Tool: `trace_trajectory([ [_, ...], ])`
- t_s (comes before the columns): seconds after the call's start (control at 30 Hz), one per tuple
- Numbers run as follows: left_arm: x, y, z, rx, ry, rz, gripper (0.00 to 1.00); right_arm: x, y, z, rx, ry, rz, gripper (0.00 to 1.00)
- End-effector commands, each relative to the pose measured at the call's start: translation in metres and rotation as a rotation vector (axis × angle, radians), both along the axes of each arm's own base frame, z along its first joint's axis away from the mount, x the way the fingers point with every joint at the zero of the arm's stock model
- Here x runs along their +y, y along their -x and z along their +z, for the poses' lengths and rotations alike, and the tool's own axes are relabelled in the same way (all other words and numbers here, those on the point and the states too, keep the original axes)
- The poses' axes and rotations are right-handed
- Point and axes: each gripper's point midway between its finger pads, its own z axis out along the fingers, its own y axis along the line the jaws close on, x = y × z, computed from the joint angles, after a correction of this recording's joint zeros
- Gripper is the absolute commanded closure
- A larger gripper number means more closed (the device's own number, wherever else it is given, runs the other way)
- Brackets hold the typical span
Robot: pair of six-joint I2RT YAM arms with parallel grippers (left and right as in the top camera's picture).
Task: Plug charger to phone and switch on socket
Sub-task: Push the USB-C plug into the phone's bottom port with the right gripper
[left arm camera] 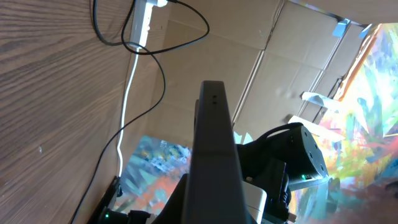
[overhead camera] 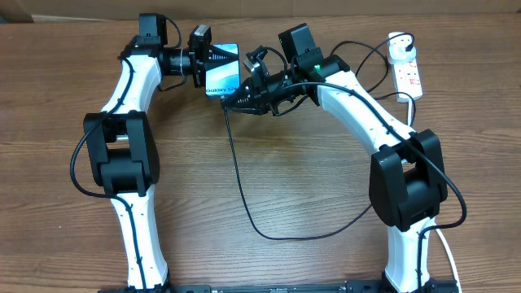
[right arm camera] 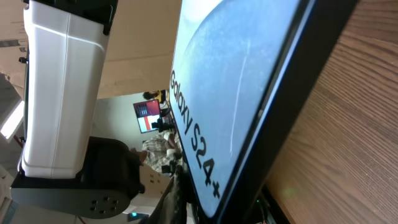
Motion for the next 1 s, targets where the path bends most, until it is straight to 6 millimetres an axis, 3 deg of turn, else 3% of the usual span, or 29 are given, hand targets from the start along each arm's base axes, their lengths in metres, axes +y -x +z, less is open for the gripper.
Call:
trace_trajectory([
  [0.0, -0.004, 0.006, 0.038, -0.077, 0.041, -0.033, 0.96, -0.003, 0.000, 0.004, -0.009, 0.007, -0.012, 0.96],
  [0.97, -0.004, 0.006, 0.038, -0.088, 0.041, -0.034, 0.96, -0.014, -0.011, 0.001, 0.002, 0.023, -0.051, 0.96],
])
